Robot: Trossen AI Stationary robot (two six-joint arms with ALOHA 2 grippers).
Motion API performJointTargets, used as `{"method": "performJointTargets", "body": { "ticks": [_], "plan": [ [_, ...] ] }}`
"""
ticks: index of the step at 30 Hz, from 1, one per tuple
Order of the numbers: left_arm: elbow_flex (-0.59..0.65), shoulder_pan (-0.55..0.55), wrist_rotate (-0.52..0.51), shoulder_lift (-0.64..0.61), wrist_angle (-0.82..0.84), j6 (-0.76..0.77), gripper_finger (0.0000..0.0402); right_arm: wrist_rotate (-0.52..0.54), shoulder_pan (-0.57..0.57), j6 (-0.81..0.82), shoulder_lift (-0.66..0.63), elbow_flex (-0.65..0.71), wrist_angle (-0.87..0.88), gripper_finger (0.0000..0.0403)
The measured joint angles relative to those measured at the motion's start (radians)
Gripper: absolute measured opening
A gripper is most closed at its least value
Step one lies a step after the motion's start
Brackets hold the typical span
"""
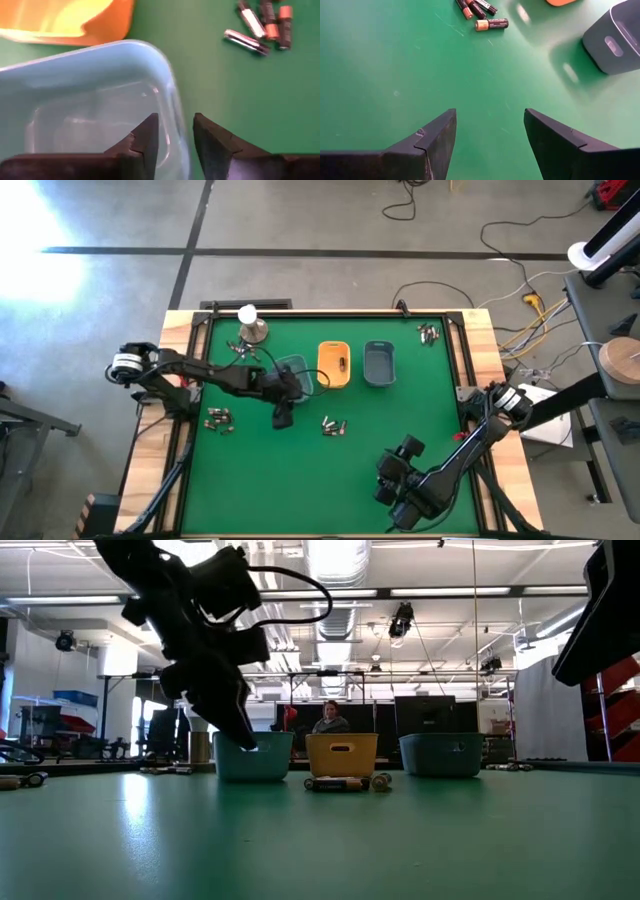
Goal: Sort batteries
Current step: Move the green bin to the top of the table
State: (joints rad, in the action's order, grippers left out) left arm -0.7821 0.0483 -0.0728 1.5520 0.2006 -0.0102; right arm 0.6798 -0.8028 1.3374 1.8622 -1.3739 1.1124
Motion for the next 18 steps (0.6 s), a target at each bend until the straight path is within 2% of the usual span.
{"method": "performJointTargets", "body": {
  "ticks": [3, 5, 18],
  "plan": [
    [0.024, 0.023, 0.064, 0.000, -0.020, -0.036, 0.0032, -0.001, 0.000, 0.009, 0.000, 0.000, -0.001, 0.0226],
    [0.031, 0.047, 0.068, 0.000, -0.026, -0.064, 0.0010, -0.004, 0.000, 0.019, 0.000, 0.000, -0.003, 0.0226],
    [-0.019, 0.176, 0.098, 0.000, 0.080, -0.306, 0.0000, -0.062, -0.002, 0.059, 0.000, 0.000, -0.027, 0.0226]
  ]
}}
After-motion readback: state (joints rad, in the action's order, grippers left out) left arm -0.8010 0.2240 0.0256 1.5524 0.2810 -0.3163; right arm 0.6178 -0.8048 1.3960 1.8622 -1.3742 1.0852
